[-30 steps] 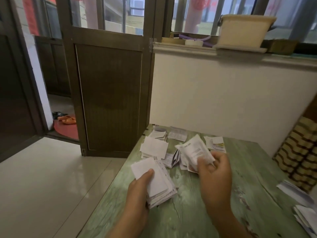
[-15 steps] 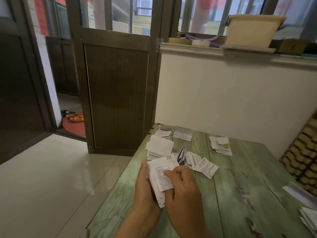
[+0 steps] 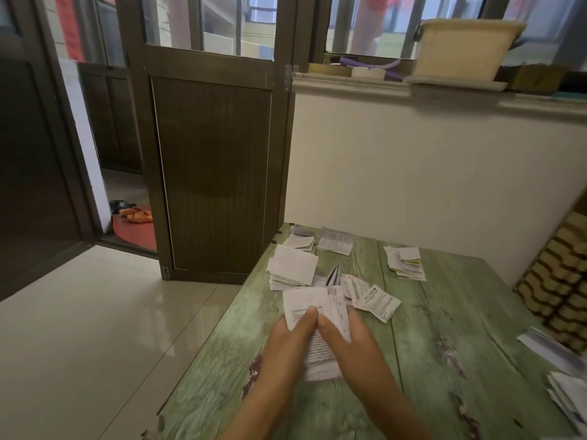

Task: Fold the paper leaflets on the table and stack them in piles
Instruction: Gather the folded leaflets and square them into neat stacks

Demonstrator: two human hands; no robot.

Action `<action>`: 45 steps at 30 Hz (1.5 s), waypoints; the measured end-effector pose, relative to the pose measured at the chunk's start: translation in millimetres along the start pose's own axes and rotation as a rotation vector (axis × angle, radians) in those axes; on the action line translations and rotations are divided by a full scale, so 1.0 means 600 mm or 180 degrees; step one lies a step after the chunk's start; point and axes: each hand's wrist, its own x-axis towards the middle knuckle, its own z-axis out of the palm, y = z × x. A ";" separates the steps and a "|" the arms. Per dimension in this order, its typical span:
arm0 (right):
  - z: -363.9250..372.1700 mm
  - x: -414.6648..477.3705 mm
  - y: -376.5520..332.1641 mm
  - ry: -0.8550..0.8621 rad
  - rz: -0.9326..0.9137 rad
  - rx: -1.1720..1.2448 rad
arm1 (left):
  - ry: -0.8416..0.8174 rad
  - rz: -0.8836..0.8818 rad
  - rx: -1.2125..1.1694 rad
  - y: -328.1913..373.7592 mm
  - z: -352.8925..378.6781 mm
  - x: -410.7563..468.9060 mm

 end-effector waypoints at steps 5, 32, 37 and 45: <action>-0.012 -0.009 0.039 -0.0122 -0.0199 -0.0016 | -0.0119 0.1140 0.1646 -0.025 -0.016 -0.004; -0.067 -0.027 0.084 0.0143 -0.0418 -0.2493 | 0.0208 0.0209 0.2618 -0.083 -0.003 -0.053; -0.013 -0.054 0.137 0.0353 -0.1317 -0.3208 | 0.0510 0.0534 0.4034 -0.093 -0.007 -0.060; -0.012 -0.054 0.165 -0.0058 -0.0533 -0.3865 | -0.0029 0.2313 0.4542 -0.175 -0.021 -0.061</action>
